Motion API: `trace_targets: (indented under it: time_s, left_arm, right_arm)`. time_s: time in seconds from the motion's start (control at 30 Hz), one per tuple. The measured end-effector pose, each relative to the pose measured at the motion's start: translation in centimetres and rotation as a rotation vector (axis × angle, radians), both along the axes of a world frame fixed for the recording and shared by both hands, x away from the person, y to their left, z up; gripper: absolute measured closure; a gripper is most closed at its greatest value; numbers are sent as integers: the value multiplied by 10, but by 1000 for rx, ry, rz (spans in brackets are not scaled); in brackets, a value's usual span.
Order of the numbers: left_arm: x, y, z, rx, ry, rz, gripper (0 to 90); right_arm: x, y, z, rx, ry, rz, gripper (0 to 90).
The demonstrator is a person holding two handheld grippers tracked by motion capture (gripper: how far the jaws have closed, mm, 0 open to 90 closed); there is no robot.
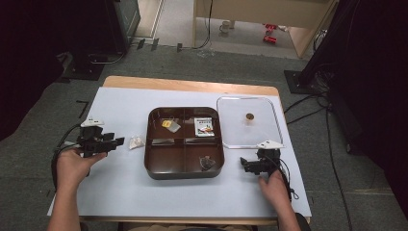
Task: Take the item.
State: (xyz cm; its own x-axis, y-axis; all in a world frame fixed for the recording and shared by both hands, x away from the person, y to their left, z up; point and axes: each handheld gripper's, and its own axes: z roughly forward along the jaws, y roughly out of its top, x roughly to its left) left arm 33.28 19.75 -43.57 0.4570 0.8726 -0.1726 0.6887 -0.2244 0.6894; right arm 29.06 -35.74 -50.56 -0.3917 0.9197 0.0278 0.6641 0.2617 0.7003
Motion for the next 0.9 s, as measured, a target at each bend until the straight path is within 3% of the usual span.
trace_targets:
  time_s: [0.47, 0.63, 0.9]
  left_arm:
    - [-5, 14, -10, 64, -26, 30, 411]
    - [-4, 19, -19, 103, -17, 31, 399]
    - [-1, 29, -32, 166, -35, 24, 383]
  right_arm:
    - [0, 0, 0, -1, 1, 2, 0]
    - [0, 0, 0, -1, 1, 2, 0]
    - [0, 0, 0, -1, 1, 2, 0]
